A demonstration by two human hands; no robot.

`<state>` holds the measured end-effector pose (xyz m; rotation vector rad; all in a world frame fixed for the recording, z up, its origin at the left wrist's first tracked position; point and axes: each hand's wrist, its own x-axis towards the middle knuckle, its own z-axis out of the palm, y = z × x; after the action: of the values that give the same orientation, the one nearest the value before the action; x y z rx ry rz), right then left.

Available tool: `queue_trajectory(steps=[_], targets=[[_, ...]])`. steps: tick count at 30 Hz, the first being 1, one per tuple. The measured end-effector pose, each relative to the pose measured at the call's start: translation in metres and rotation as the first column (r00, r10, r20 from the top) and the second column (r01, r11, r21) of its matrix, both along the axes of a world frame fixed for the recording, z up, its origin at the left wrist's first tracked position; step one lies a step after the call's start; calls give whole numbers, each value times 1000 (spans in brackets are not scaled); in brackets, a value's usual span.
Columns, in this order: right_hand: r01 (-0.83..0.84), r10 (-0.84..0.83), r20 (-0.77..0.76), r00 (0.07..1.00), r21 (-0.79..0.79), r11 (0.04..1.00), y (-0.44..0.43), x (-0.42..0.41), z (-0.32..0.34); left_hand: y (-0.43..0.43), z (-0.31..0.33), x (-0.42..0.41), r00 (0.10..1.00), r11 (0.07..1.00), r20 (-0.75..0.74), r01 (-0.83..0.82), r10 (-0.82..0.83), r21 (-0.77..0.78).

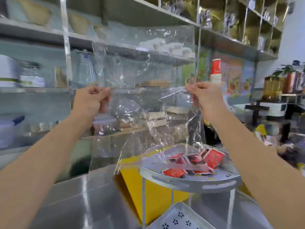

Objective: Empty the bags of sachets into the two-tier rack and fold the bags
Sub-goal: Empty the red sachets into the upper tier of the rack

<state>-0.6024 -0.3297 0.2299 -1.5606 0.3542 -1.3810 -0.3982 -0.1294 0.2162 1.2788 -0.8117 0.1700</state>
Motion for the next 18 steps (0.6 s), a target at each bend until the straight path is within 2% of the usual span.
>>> queue_trajectory(steps=[6, 11, 15, 18], targets=[[-223, 232, -88, 969, 104, 969, 44, 71, -53, 81, -53, 25, 978, 990, -161, -129, 136, 57], [-281, 307, -263, 915, 132, 951, 102, 119, -120, 156, -114, 41, 923, 970, -305, -201, 234, 135], [-328, 379, -420, 825, 190, 925, 149, 144, -187, 217, -174, 45, 832, 942, -447, -248, 327, 227], [-360, 436, -518, 736, 246, 900, 182, 157, -244, 266, -225, 43, 739, 901, -548, -187, 392, 392]])
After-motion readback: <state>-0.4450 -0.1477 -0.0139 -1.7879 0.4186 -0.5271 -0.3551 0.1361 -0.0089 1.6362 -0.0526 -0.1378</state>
